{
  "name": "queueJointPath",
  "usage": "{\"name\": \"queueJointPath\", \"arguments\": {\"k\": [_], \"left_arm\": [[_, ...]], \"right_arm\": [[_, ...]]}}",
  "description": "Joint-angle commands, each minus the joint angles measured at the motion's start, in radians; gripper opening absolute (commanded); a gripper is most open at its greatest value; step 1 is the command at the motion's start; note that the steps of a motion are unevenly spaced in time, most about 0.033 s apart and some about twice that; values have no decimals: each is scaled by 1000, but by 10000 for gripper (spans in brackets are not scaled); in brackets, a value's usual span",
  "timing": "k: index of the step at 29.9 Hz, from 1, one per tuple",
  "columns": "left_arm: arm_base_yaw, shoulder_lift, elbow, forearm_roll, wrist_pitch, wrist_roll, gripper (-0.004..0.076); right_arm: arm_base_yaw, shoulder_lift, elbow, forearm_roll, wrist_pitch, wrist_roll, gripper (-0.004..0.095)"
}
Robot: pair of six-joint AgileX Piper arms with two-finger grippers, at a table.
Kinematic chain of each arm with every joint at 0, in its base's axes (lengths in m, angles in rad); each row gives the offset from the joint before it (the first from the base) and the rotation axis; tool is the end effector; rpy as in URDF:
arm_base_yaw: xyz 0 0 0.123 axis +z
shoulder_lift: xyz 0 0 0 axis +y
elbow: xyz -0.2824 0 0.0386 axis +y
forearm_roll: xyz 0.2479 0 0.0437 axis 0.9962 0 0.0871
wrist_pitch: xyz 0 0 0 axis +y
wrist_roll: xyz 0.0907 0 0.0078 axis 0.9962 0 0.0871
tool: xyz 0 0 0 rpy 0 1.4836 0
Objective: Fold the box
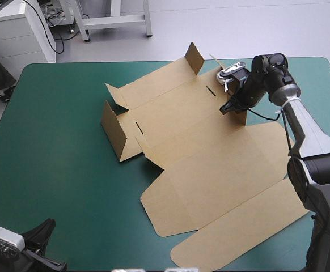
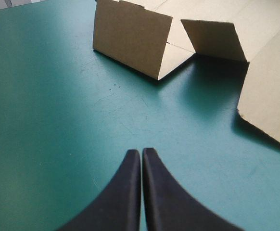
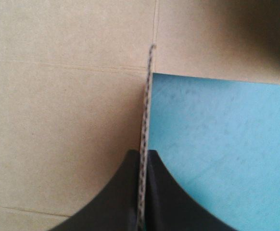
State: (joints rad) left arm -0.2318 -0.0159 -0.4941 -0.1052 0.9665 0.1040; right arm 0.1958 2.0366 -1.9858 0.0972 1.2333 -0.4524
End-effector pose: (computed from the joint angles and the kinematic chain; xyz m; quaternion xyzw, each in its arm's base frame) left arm -0.0051 -0.0069 0.2836 0.1375 0.8122 -0.0885 0.5600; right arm 0.4341 0.0946 0.3046 -0.3056 0.9326 0.0239 0.1903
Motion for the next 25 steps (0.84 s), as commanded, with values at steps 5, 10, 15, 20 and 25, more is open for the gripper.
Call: {"name": "queueJointPath", "arguments": {"k": [5, 10, 15, 20, 25], "left_arm": [[-1, 0, -19, -5, -70, 1, -8], [-1, 0, -19, -5, -70, 1, -8], [-1, 0, -19, -7, -70, 1, -8], [-1, 0, -19, -7, -70, 1, -8], [-1, 0, -19, -7, -70, 1, -8]], "right_arm": [[78, 6, -161, 3, 21, -247, -20], [160, 32, -163, 46, 21, -355, -21], [250, 43, -163, 44, 21, -429, -21], [326, 45, -163, 48, 21, -464, -21], [375, 76, -160, 68, 21, -468, -21]]}}
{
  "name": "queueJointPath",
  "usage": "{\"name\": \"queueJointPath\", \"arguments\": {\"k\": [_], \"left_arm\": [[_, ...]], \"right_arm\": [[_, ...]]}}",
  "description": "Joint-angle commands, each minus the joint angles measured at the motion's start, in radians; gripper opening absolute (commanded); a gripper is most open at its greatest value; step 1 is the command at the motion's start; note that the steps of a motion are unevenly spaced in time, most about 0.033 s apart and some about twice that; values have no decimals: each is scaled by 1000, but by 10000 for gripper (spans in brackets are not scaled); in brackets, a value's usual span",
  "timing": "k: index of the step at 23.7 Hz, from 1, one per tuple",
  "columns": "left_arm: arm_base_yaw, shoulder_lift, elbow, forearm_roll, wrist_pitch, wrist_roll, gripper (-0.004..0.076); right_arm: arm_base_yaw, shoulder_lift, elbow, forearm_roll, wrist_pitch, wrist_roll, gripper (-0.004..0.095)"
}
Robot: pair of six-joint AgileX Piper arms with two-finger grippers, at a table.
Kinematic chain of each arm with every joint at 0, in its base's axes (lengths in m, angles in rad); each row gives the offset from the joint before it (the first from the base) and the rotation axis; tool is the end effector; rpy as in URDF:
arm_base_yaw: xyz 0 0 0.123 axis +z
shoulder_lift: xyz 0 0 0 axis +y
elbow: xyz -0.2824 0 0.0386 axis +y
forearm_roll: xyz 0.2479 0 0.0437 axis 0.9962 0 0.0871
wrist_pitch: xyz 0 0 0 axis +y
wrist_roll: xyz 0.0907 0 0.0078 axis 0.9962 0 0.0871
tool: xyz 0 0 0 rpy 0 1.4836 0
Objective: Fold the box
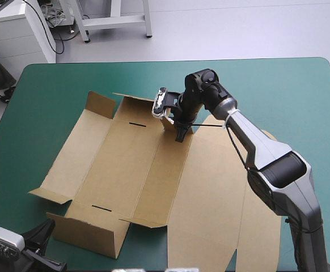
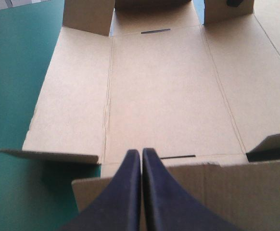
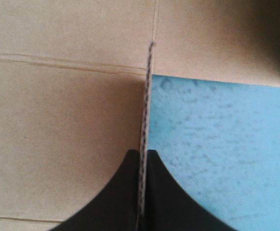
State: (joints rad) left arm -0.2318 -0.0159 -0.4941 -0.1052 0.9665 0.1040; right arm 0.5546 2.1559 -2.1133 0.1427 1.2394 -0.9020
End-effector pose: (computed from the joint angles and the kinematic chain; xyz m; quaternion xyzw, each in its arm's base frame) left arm -0.0051 -0.0069 0.2836 0.1375 0.8122 -0.0885 0.5600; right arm 0.3939 0.2584 0.2864 -0.6446 0.7381 0.0373 0.1958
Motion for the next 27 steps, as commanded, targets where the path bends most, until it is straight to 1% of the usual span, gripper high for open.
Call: {"name": "queueJointPath", "arguments": {"k": [1, 4, 9, 12, 14, 15, 16, 17, 18, 19, 20, 21, 22, 24, 25, 27], "left_arm": [[-1, 0, -19, -7, -70, 1, -8], [-1, 0, -19, -7, -70, 1, -8], [-1, 0, -19, -7, -66, 1, -8], [-1, 0, -19, -5, -68, 1, -8], [-1, 0, -19, -5, -68, 1, -8], [-1, 0, -19, -5, -68, 1, -8], [-1, 0, -19, -5, -68, 1, -8], [-1, 0, -19, -5, -68, 1, -8], [-1, 0, -19, -5, -68, 1, -8], [-1, 0, -19, -5, -68, 1, -8], [-1, 0, -19, -5, -66, 1, -8], [-1, 0, -19, -5, -66, 1, -8], [-1, 0, -19, -5, -66, 1, -8], [-1, 0, -19, -3, -66, 1, -8], [-1, 0, -19, -3, -66, 1, -8], [-1, 0, -19, -3, -66, 1, -8]], "right_arm": [[18, -36, -32, 23, 15, -18, -20], [24, -3, -32, -19, 15, -18, -21], [24, 33, -32, -156, 13, 9, -20], [24, 34, -32, -165, -2, 26, -16], [24, 34, -32, -161, 4, 27, 15], [24, 34, -34, -159, 12, 26, 48], [24, 32, -37, -159, 15, 49, 141], [24, 32, -40, -159, 15, 51, 204], [24, 32, -55, -159, 15, 76, 329], [24, 32, -65, -159, 15, 88, 397], [24, 30, -93, -168, 15, 131, 503], [22, 30, -111, -178, 15, 159, 530], [20, 23, -145, -212, 15, 209, 537], [3, -16, -173, -239, 15, 256, 536], [-8, -52, -173, -245, 15, 271, 535], [-36, -131, -173, -221, 15, 319, 533]]}}
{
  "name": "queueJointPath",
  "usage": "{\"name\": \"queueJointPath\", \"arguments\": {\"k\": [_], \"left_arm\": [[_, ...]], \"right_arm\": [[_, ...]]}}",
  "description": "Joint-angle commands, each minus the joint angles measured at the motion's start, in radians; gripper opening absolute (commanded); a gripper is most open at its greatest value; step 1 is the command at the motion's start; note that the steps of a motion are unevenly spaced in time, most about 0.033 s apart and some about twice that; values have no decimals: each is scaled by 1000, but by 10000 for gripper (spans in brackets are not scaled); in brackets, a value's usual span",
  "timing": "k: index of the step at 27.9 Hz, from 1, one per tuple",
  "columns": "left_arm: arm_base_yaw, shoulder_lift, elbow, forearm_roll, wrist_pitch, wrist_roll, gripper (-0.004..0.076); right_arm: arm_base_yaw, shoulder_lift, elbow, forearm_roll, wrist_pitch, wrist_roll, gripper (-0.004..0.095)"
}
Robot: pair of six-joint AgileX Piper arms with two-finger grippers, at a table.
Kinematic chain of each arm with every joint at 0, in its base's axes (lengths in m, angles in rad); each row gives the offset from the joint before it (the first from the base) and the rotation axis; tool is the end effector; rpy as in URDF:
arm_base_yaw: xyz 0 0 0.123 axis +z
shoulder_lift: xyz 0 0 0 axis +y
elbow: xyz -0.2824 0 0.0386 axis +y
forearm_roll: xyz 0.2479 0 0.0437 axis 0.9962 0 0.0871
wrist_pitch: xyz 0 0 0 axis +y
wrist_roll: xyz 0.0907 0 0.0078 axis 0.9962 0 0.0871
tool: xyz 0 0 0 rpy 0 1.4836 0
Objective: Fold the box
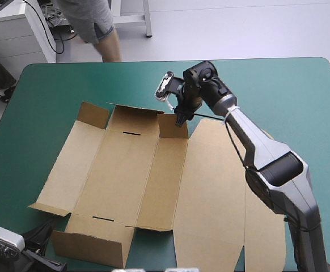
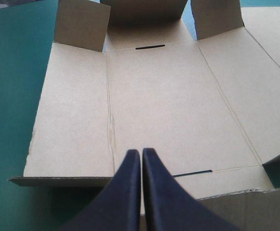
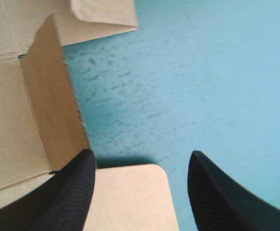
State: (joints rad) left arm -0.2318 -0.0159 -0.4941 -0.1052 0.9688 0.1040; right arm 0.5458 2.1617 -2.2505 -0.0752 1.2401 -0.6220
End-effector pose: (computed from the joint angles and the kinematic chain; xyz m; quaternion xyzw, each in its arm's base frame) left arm -0.0051 -0.0069 0.2834 0.1376 0.8128 -0.0885 0.5590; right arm 0.4106 0.2418 0.3221 -0.5357 0.8055 -0.0470 0.2489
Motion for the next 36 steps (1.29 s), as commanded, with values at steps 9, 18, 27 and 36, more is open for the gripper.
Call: {"name": "queueJointPath", "arguments": {"k": [9, 18, 27, 36], "left_arm": [[-1, 0, -19, -3, -69, 1, -8], [-1, 0, -19, -3, -73, 1, -8], [-1, 0, -19, -7, -81, 1, -8], [-1, 0, -19, -12, -79, 1, -8]], "right_arm": [[-67, -460, 27, 16, 16, 295, 361], [-67, -892, 502, -41, 12, 412, -18], [-67, -1356, 1066, 19, -225, 504, -18], [-67, -1741, 1501, 21, -393, 581, -18]]}}
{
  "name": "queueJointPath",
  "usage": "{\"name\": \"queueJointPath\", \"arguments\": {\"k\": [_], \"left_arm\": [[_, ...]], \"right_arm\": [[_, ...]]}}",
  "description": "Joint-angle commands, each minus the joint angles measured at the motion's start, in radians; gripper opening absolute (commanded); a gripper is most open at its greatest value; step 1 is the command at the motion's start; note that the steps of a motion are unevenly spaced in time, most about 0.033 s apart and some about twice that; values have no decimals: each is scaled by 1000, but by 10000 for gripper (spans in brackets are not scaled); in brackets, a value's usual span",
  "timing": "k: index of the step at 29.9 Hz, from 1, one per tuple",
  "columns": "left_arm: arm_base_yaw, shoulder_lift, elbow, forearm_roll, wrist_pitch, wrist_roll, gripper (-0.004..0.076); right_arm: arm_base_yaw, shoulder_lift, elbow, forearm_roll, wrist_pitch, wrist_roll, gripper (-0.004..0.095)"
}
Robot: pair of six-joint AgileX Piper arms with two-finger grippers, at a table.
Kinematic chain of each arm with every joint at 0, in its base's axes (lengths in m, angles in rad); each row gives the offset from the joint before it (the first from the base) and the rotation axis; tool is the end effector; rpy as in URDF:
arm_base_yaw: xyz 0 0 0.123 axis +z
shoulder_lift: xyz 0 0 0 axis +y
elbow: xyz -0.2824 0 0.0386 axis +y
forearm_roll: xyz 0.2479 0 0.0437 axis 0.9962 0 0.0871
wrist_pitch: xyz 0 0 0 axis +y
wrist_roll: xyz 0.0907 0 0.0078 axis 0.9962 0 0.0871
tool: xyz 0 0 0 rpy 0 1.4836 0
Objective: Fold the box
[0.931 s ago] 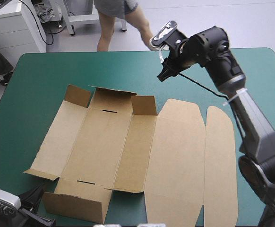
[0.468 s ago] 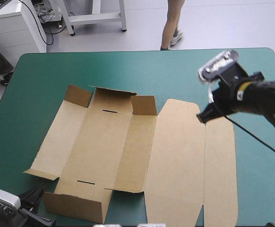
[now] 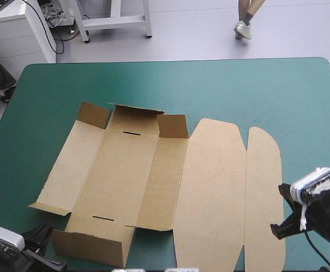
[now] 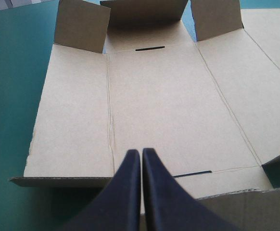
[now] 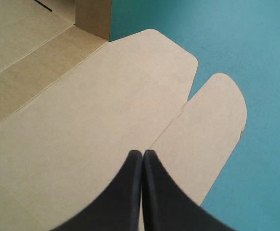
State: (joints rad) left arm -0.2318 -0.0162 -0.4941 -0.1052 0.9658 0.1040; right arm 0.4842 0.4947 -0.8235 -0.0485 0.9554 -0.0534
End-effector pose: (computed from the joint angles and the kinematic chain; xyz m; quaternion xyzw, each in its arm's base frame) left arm -0.0051 -0.0069 0.2837 0.1374 0.8119 -0.0885 0.5604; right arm 0.0621 0.0286 0.3657 -0.2333 0.8378 0.0818 0.4868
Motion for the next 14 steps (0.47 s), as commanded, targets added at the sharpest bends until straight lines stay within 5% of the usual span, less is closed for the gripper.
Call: {"name": "queueJointPath", "arguments": {"k": [1, 14], "left_arm": [[-1, 0, -19, -14, -76, 1, -8], [-1, 0, -19, -9, -63, -3, -7]], "right_arm": [[-5, -108, 111, -5, -119, 12, -18], [-5, -378, 342, 106, -186, 12, -18]]}}
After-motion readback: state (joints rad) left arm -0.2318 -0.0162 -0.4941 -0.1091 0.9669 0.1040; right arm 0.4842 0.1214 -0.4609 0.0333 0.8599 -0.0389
